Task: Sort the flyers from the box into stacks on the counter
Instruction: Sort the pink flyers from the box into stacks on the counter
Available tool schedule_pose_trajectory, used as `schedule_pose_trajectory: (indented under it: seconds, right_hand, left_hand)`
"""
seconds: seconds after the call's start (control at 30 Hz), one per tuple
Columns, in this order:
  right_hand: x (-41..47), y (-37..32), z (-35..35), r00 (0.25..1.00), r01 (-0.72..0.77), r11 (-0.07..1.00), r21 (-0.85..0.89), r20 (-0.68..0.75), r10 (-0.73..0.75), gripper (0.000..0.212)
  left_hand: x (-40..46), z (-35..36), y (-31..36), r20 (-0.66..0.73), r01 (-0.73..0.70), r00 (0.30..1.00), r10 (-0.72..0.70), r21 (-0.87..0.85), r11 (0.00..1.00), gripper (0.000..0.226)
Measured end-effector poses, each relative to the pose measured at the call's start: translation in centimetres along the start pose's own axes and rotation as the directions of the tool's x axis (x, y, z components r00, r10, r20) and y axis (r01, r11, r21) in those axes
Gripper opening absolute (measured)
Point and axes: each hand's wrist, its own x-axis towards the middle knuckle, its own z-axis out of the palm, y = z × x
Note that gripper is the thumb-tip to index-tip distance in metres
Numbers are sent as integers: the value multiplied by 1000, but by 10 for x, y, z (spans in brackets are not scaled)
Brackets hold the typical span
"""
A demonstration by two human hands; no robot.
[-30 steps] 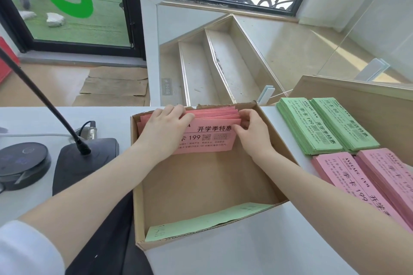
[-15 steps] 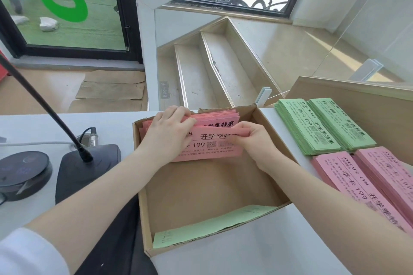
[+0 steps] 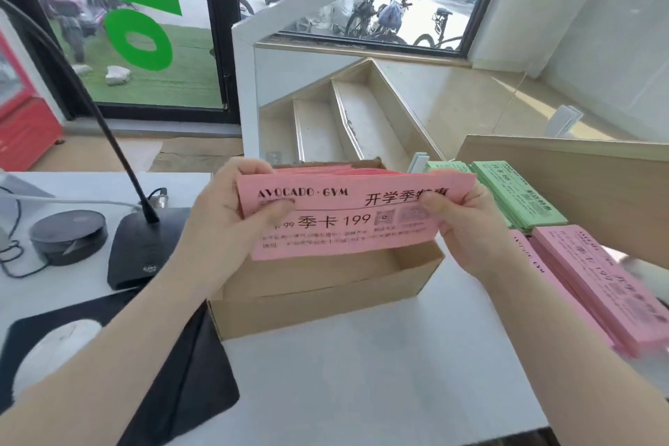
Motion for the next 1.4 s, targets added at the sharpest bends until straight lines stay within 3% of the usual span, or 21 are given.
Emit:
schedule_pose_trajectory:
  seconds: [0.1, 0.2, 0.4, 0.57, 0.93, 1.1, 1.3, 1.4]
  right_hand:
    - [-42, -6, -16, 1000, -20, 1000, -19, 5, 21, 38]
    - [-87, 8, -32, 994, -101, 995, -17, -36, 101, 14]
    - [-146, 56, -47, 947, -321, 937, -136, -57, 317, 15]
    - [-167, 69, -47, 933, -359, 926, -119, -69, 353, 19]
    - [-182, 61, -35, 965, -246, 957, -151, -131, 228, 15]
    - [-189, 74, -28, 910, -365, 921, -134, -259, 323, 16]
    - [-188, 54, -40, 878, -376, 898, -229, -398, 266, 18]
    - [-192, 36, -50, 892, -357, 844, -400, -414, 181, 14]
  left_hand:
    - [-45, 27, 7, 4, 71, 997, -71, -95, 993, 39]
    - [-95, 50, -3, 17, 140, 990, -139, -60, 988, 28]
    - [-160, 71, -37, 0, 297, 955, -298, -31, 954, 22]
    - [-181, 76, -53, -34, 384, 921, -387, -82, 920, 25]
    - [-188, 84, -54, -75, 283, 956, -282, -6, 959, 14]
    - [-189, 82, -71, 6, 368, 927, -374, 175, 913, 25]
    - [-166, 73, -47, 179, 177, 956, -233, 281, 943, 27]
    - [-149, 78, -29, 289, 88, 944, -161, 250, 964, 36]
